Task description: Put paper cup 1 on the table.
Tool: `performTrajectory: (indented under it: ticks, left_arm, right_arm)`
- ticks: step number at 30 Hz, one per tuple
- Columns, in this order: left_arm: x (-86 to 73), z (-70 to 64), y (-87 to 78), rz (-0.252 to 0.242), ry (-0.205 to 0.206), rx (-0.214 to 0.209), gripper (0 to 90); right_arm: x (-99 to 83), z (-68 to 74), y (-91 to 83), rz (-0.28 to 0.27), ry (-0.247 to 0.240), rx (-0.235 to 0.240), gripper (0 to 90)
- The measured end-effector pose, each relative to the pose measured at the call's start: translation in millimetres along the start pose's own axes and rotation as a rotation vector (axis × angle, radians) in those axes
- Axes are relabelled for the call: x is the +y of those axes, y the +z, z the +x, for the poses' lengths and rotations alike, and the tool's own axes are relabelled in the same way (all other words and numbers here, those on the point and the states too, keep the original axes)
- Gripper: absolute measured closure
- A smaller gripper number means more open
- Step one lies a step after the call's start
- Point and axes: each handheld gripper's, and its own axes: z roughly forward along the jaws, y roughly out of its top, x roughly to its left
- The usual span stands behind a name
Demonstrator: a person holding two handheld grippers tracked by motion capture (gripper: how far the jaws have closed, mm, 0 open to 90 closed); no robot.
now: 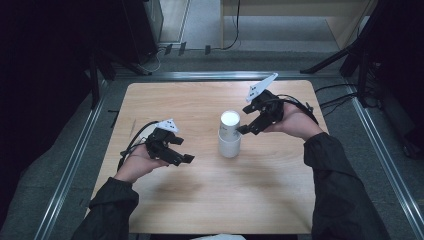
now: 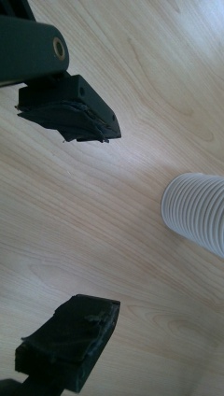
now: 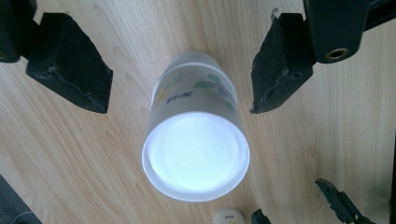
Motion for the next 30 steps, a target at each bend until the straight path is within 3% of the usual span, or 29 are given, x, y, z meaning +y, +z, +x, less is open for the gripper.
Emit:
performTrajectory:
  ticks: [9,14,22,30]
  left_arm:
    - [-0.9,-2.5,5.1,0.020,0.005,-0.017,15.0]
    - [-1.2,-4.7,8.1,0.032,0.024,-0.020,15.0]
    - [-2.7,-2.7,7.1,0.028,0.015,-0.044,14.9]
    - [-3.6,-3.0,10.1,0.040,0.022,-0.052,15.0]
  right_arm:
    - [23.1,-0.3,19.1,0.118,-0.042,0.032,21.2]
    - [34.4,0.9,30.7,0.175,-0.042,0.051,22.2]
    - [43.8,1.4,38.8,0.220,-0.059,0.044,31.3]
    - [44.6,2.4,37.4,0.234,-0.055,0.032,32.5]
